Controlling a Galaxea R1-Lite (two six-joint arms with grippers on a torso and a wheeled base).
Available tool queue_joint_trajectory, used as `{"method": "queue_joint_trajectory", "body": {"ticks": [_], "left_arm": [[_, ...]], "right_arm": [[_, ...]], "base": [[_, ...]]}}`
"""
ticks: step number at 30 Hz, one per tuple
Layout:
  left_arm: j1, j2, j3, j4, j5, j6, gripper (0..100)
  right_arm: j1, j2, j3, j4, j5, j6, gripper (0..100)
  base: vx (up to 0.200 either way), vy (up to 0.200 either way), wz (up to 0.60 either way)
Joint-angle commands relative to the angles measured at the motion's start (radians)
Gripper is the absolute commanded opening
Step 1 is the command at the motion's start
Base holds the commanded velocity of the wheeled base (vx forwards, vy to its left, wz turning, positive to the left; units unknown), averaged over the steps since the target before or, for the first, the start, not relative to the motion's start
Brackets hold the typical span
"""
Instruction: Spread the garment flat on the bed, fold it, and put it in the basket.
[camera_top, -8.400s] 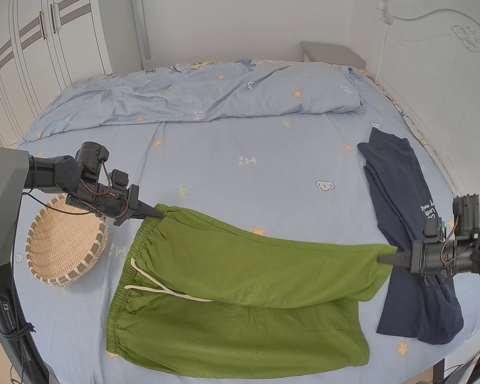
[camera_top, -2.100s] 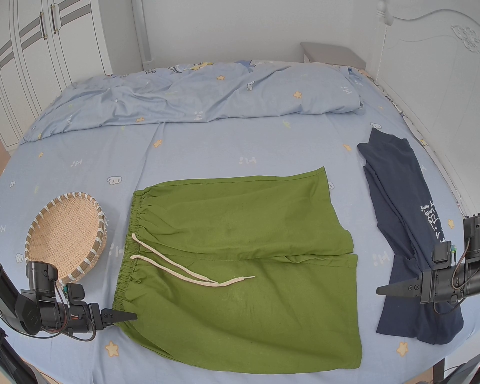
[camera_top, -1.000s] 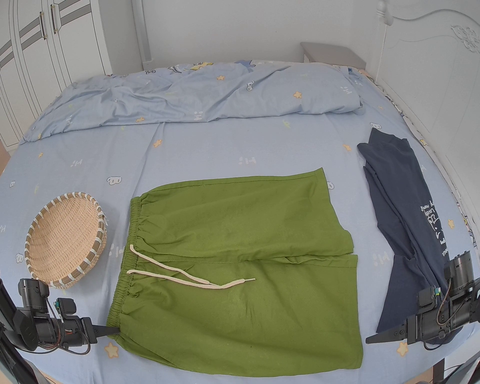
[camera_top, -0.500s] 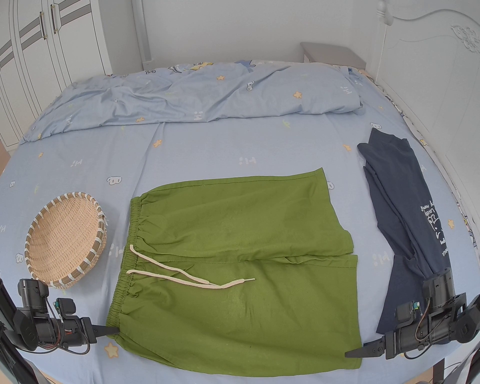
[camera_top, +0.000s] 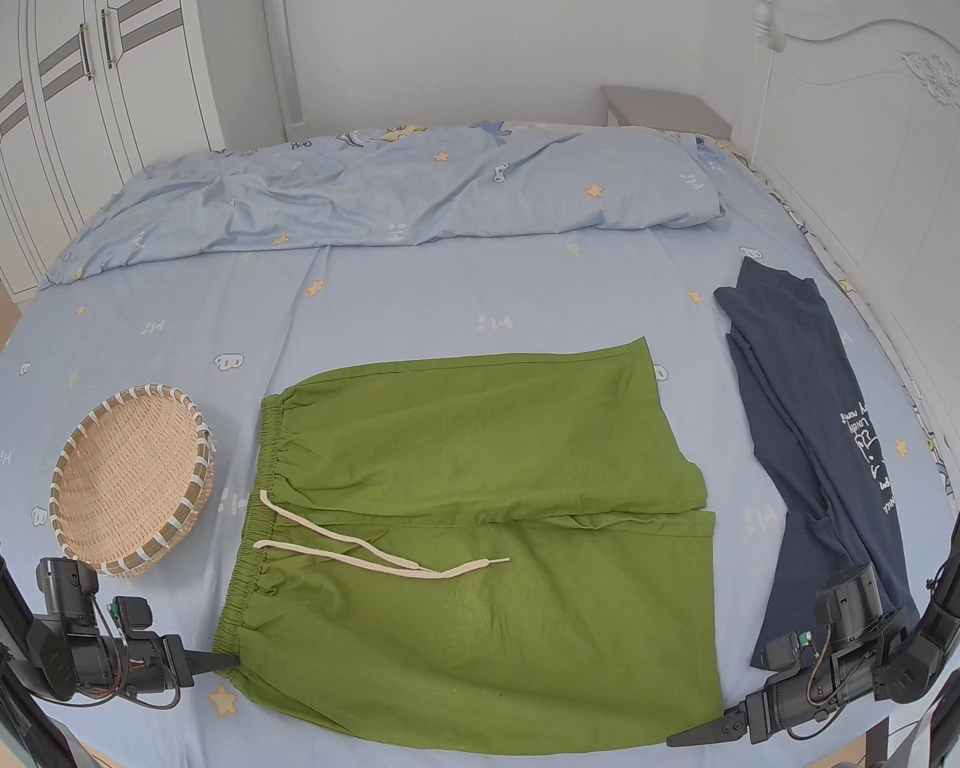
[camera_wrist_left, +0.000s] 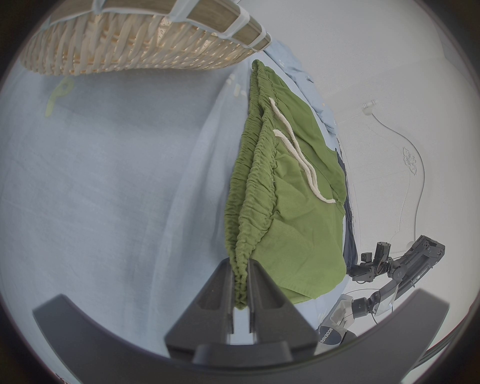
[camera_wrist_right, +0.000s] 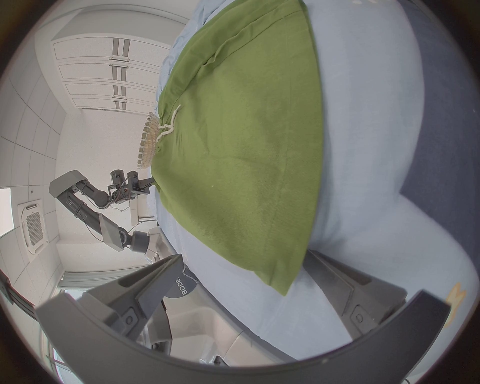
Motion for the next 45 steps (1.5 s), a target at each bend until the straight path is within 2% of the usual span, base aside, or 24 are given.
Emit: {"method": "queue_joint_trajectory", "body": {"ticks": [1, 19, 20, 29, 35, 41, 45], "left_arm": [[-0.004, 0.001, 0.016, 0.003, 0.000, 0.000, 0], [0.001, 0.004, 0.016, -0.010, 0.000, -0.002, 0], [0.003, 0.004, 0.016, -0.010, 0.000, -0.002, 0], [0.003, 0.004, 0.016, -0.005, -0.002, -0.005, 0], [0.009, 0.017, 0.016, -0.002, 0.000, -0.005, 0], [0.035, -0.003, 0.015, 0.055, 0.003, 0.001, 0], [0.022, -0.013, 0.015, 0.121, 0.003, 0.052, 0]], "right_arm": [[0.020, 0.022, 0.017, -0.017, 0.009, 0.018, 100], [0.034, 0.023, 0.017, -0.032, 0.038, 0.048, 100], [0.034, 0.023, 0.017, -0.032, 0.037, 0.048, 0], [0.020, 0.019, 0.017, -0.006, 0.032, 0.047, 0], [-0.029, -0.027, 0.017, 0.084, 0.026, 0.038, 0], [-0.115, -0.099, 0.017, 0.198, 0.028, 0.025, 0], [-0.124, -0.130, 0.017, 0.192, 0.031, 0.019, 0]], "base": [[0.000, 0.000, 0.00], [0.000, 0.000, 0.00], [0.000, 0.000, 0.00], [0.000, 0.000, 0.00], [0.000, 0.000, 0.00], [0.000, 0.000, 0.00], [0.000, 0.000, 0.00]]}}
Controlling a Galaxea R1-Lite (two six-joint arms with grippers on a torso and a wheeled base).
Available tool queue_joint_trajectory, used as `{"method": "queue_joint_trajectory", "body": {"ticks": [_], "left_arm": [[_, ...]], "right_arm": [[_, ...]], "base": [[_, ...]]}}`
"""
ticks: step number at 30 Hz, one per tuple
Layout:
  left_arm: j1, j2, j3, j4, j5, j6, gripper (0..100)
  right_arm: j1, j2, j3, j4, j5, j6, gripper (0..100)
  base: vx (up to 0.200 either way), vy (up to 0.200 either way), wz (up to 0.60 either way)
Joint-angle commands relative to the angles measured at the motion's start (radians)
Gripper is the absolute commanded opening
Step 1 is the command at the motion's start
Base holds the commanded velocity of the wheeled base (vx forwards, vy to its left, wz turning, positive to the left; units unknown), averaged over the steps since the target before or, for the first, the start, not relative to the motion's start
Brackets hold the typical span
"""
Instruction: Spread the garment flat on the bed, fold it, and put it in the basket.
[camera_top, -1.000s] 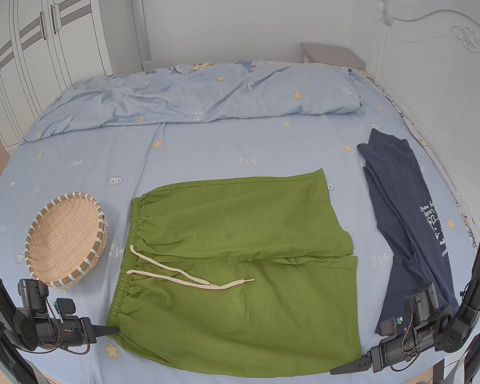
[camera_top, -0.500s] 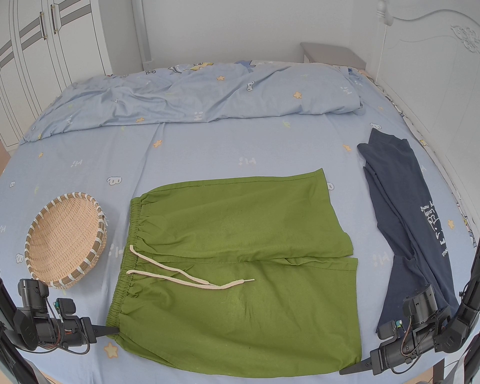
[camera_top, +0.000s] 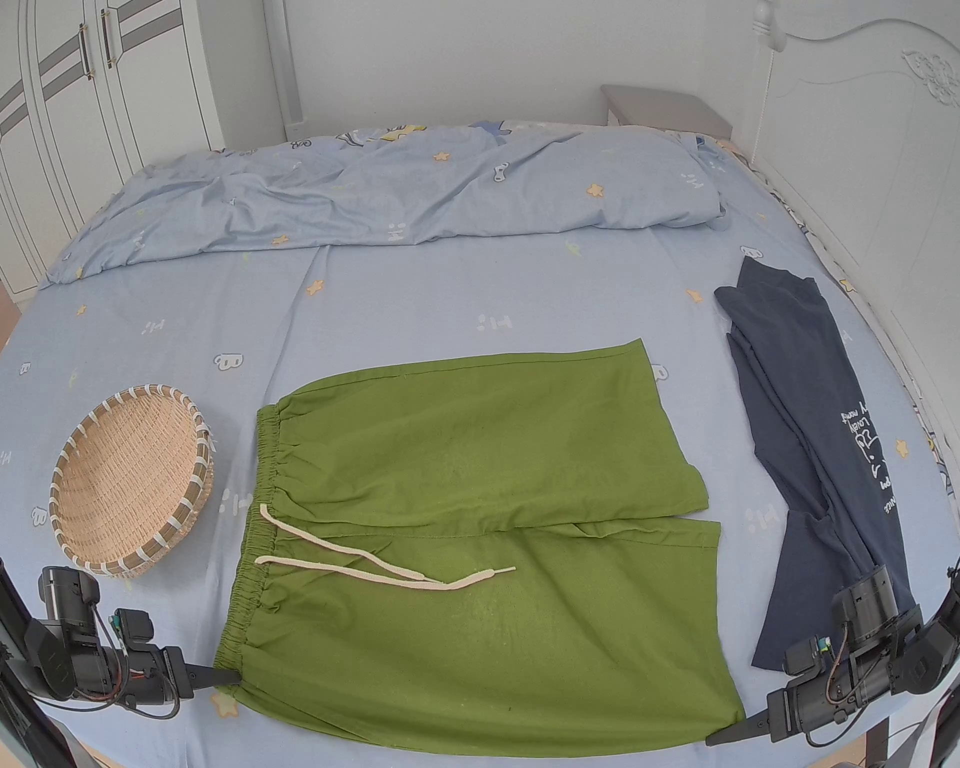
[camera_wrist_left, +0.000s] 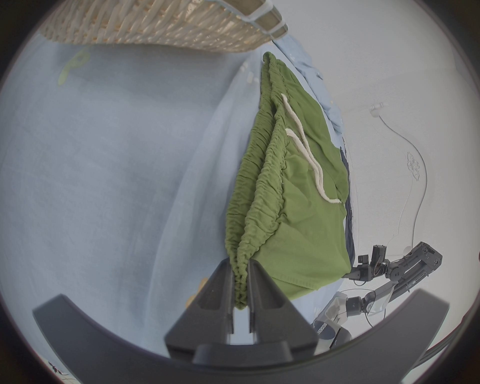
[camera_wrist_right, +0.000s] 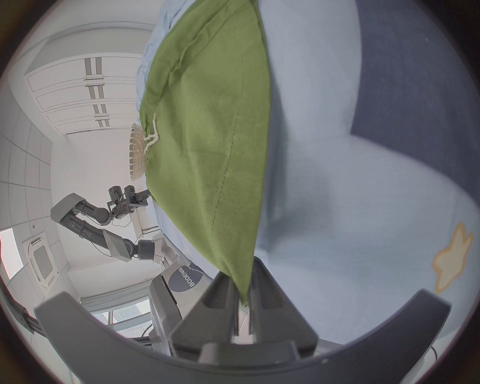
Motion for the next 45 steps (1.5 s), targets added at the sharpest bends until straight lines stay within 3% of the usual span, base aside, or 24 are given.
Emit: {"method": "queue_joint_trajectory", "body": {"ticks": [1, 6, 11, 13, 14, 17, 18, 21, 26, 32, 39, 45], "left_arm": [[-0.005, -0.017, 0.014, 0.040, 0.002, 0.032, 0], [-0.012, -0.146, -0.026, 0.143, 0.002, 0.020, 0], [-0.035, -0.271, -0.182, 0.408, 0.013, -0.054, 0], [-0.047, -0.325, -0.310, 0.611, 0.011, -0.072, 0], [-0.048, -0.330, -0.325, 0.634, 0.011, -0.074, 0], [-0.094, -0.354, -0.504, 0.909, 0.011, -0.074, 0], [-0.096, -0.354, -0.518, 0.927, 0.011, -0.074, 0], [-0.102, -0.345, -0.658, 1.068, 0.011, -0.071, 0], [-0.105, -0.313, -0.770, 1.103, 0.011, -0.095, 0], [-0.151, -0.205, -0.955, 1.099, 0.014, -0.223, 0], [-0.168, -0.110, -1.104, 1.105, 0.016, -0.264, 0], [-0.170, 0.012, -1.319, 1.123, 0.018, -0.318, 0]], "right_arm": [[-0.017, -0.053, 0.018, -0.005, 0.002, -0.004, 0], [-0.011, -0.091, 0.018, -0.085, 0.000, 0.004, 0], [-0.007, -0.199, -0.027, -0.066, -0.009, 0.017, 0], [-0.007, -0.271, -0.090, 0.006, -0.009, 0.031, 0], [-0.007, -0.278, -0.100, 0.018, -0.010, 0.033, 0], [-0.013, -0.380, -0.262, 0.244, -0.010, 0.036, 0], [-0.013, -0.387, -0.275, 0.265, -0.010, 0.034, 0], [-0.016, -0.438, -0.466, 0.509, -0.010, 0.027, 0], [-0.020, -0.433, -0.634, 0.635, -0.009, 0.027, 0], [-0.025, -0.387, -0.871, 0.744, -0.009, 0.034, 0], [-0.022, -0.323, -1.104, 0.871, -0.009, 0.036, 0], [-0.023, -0.214, -1.322, 0.955, -0.010, 0.037, 0]], "base": [[0.000, 0.000, 0.00], [0.000, 0.000, 0.00], [0.000, 0.000, 0.00], [0.000, 0.000, 0.00], [0.000, 0.000, 0.00], [0.000, 0.000, 0.00], [0.000, 0.000, 0.00], [0.000, 0.000, 0.00], [0.000, 0.000, 0.00], [0.000, 0.000, 0.00], [0.000, 0.000, 0.00], [0.000, 0.000, 0.00]]}}
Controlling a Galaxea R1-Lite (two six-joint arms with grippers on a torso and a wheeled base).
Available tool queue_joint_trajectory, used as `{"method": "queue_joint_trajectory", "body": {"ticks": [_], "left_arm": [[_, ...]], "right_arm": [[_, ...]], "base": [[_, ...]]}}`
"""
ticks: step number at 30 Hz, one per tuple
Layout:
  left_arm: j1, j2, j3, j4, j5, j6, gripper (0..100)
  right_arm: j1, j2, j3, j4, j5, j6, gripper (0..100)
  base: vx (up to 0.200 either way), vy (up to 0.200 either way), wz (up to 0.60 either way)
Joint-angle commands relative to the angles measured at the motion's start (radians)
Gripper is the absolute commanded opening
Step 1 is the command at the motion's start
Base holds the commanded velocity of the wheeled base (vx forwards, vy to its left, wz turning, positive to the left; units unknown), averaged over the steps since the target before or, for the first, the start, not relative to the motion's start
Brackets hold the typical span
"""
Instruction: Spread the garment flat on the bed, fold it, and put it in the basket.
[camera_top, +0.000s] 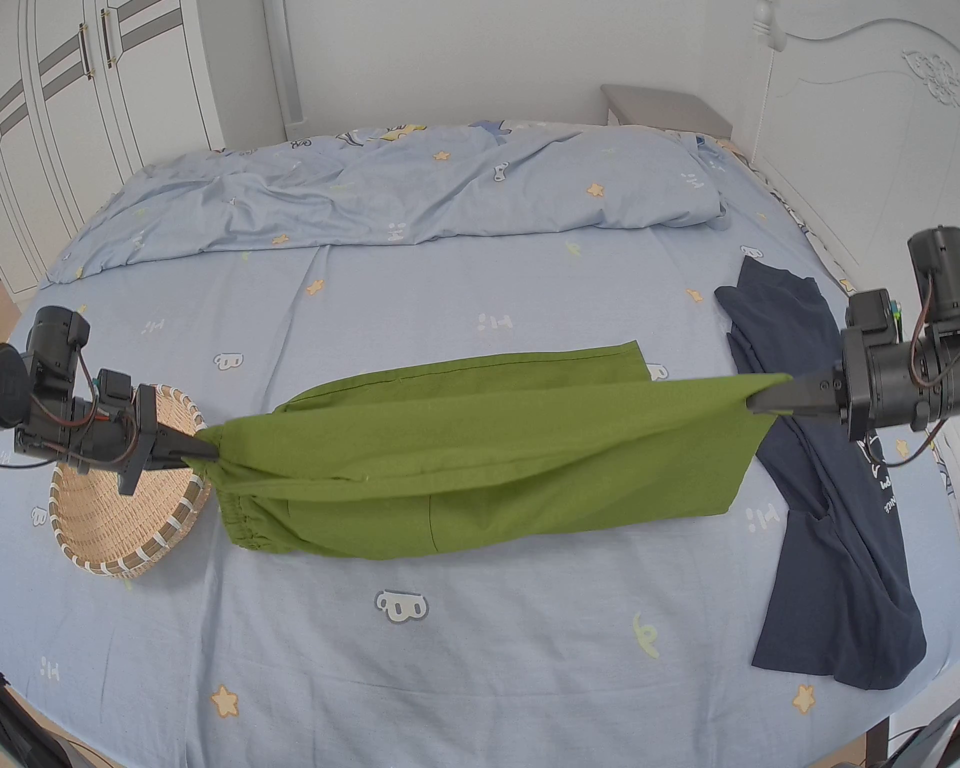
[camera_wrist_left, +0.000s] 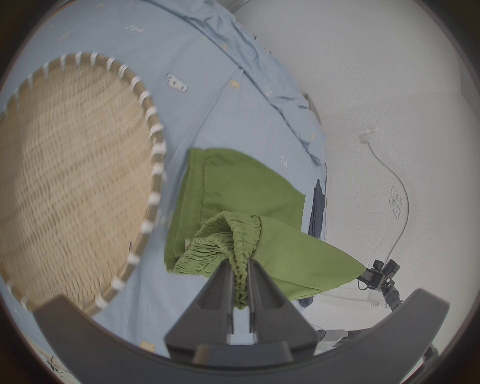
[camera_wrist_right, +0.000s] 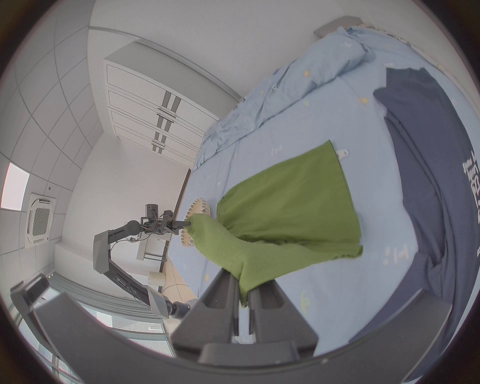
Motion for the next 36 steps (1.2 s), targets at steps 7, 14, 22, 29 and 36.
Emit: {"method": "queue_joint_trajectory", "body": {"ticks": [7, 14, 22, 29, 36], "left_arm": [[-0.014, 0.250, -0.339, 0.086, 0.002, -0.051, 0], [-0.012, 0.281, -0.391, 0.089, 0.028, -0.051, 0], [-0.029, 0.333, -0.463, 0.090, 0.048, -0.053, 0], [-0.041, 0.350, -0.510, 0.089, 0.048, -0.054, 0], [-0.046, 0.383, -0.546, 0.089, 0.048, -0.056, 0]], "right_arm": [[-0.004, 0.231, -0.359, 0.129, -0.003, 0.016, 0], [-0.010, 0.346, -0.529, 0.168, -0.024, 0.021, 0], [-0.037, 0.432, -0.595, 0.200, -0.038, 0.018, 0], [-0.071, 0.478, -0.595, 0.186, -0.037, 0.002, 0], [-0.080, 0.530, -0.596, 0.123, -0.038, 0.008, 0]], "base": [[0.000, 0.000, 0.00], [0.000, 0.000, 0.00], [0.000, 0.000, 0.00], [0.000, 0.000, 0.00], [0.000, 0.000, 0.00]]}}
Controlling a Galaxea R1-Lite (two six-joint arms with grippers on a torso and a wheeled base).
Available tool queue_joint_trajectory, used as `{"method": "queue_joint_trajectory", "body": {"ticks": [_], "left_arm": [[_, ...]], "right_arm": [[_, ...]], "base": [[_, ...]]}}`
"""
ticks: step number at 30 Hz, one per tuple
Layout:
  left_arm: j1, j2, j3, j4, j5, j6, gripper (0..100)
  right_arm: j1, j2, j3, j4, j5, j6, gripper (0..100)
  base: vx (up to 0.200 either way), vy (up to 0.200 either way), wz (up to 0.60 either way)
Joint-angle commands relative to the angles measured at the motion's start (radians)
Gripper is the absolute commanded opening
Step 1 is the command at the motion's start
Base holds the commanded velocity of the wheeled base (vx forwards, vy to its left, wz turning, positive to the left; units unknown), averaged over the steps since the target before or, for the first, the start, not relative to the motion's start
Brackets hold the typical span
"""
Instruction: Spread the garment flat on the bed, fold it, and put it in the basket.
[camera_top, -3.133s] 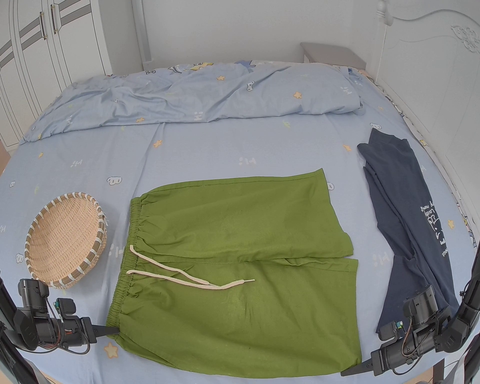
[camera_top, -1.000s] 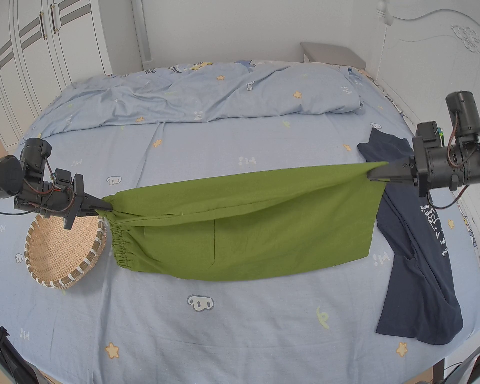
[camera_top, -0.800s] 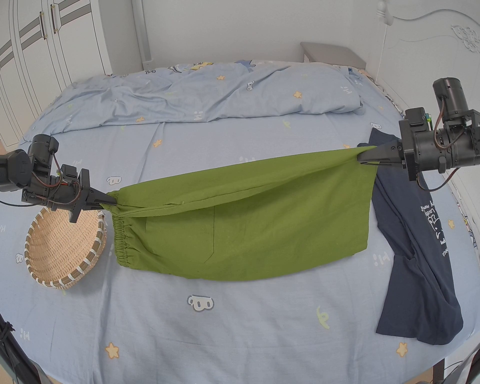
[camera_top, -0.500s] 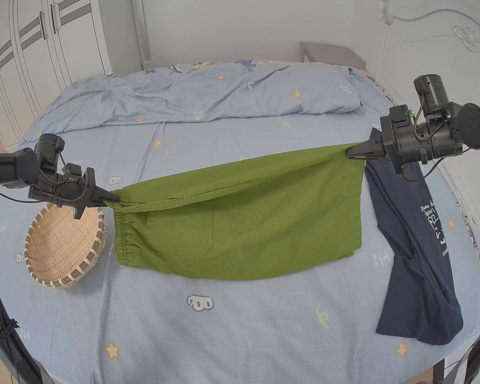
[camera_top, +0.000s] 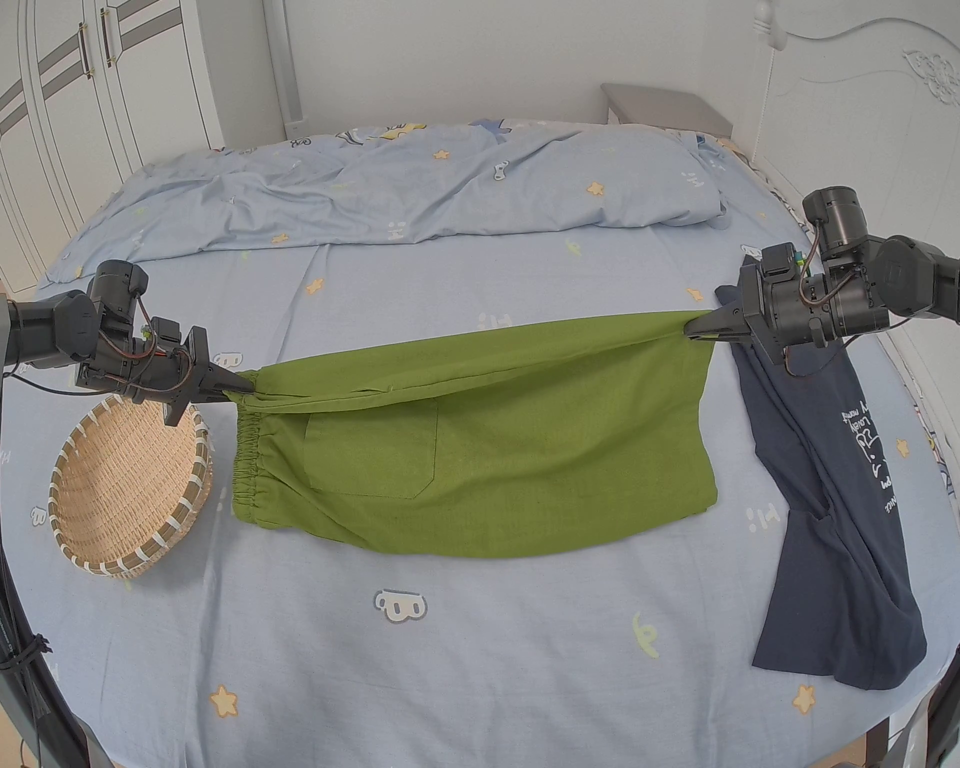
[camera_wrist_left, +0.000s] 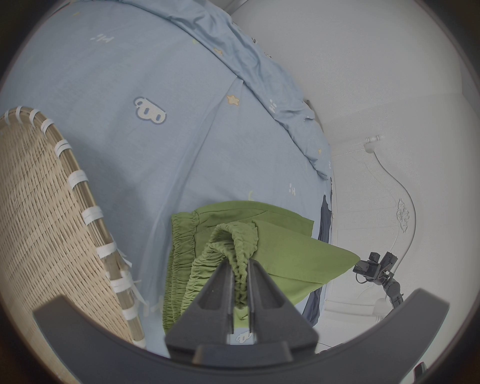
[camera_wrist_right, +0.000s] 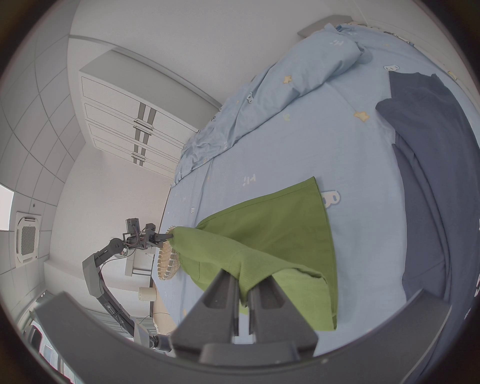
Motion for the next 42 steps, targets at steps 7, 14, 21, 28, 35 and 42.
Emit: {"method": "queue_joint_trajectory", "body": {"ticks": [7, 14, 21, 28, 35, 42], "left_arm": [[-0.008, 0.051, -0.043, -0.001, 0.000, 0.001, 0], [-0.009, 0.053, -0.031, 0.001, 0.032, 0.001, 100], [-0.009, 0.050, -0.030, 0.035, 0.032, 0.007, 100], [-0.020, 0.037, -0.031, 0.036, 0.028, 0.001, 100], [-0.092, -0.016, -0.010, 0.038, 0.028, -0.003, 100], [-0.132, -0.028, -0.017, 0.015, 0.023, -0.040, 100]], "right_arm": [[-0.006, 0.073, -0.004, -0.031, 0.000, 0.003, 0], [-0.003, 0.115, -0.005, -0.051, 0.000, 0.003, 0], [0.009, 0.138, -0.025, -0.056, 0.000, 0.010, 100], [0.010, 0.144, -0.011, -0.054, 0.003, 0.001, 100], [0.038, 0.144, 0.004, -0.054, 0.003, -0.002, 100], [0.044, 0.118, 0.098, -0.059, 0.008, -0.017, 100]], "base": [[0.000, 0.000, 0.00], [0.000, 0.000, 0.00], [0.000, 0.000, 0.00], [0.000, 0.000, 0.00], [0.000, 0.000, 0.00], [0.000, 0.000, 0.00]]}}
